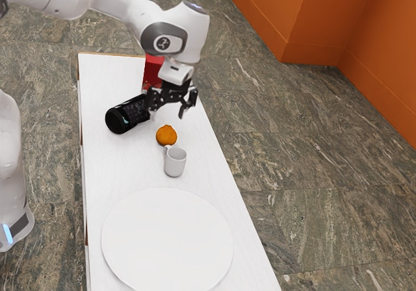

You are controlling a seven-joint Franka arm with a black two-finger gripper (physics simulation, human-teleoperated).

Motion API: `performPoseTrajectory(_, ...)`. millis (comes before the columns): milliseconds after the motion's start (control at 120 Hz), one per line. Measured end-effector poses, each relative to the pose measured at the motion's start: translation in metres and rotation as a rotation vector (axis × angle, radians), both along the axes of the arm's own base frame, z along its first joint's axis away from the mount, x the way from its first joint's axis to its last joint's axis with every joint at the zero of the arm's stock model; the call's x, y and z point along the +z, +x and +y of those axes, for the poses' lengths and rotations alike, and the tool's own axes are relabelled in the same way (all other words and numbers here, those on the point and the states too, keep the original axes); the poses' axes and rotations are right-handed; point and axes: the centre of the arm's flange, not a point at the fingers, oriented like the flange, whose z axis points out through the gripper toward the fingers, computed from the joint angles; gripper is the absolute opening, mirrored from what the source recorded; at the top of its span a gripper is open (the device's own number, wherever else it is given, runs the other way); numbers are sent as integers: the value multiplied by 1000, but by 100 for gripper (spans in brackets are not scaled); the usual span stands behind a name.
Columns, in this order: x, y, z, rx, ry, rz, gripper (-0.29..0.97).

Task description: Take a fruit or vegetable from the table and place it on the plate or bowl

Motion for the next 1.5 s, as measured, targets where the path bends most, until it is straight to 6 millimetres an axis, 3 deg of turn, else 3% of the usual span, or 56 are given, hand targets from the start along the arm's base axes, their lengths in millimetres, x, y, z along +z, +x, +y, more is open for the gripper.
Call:
performPoseTrajectory(558,-23,-5,-22,-42,-12,27,68)
performPoseTrajectory(1500,-52,14,-15,-24,-2,10,68)
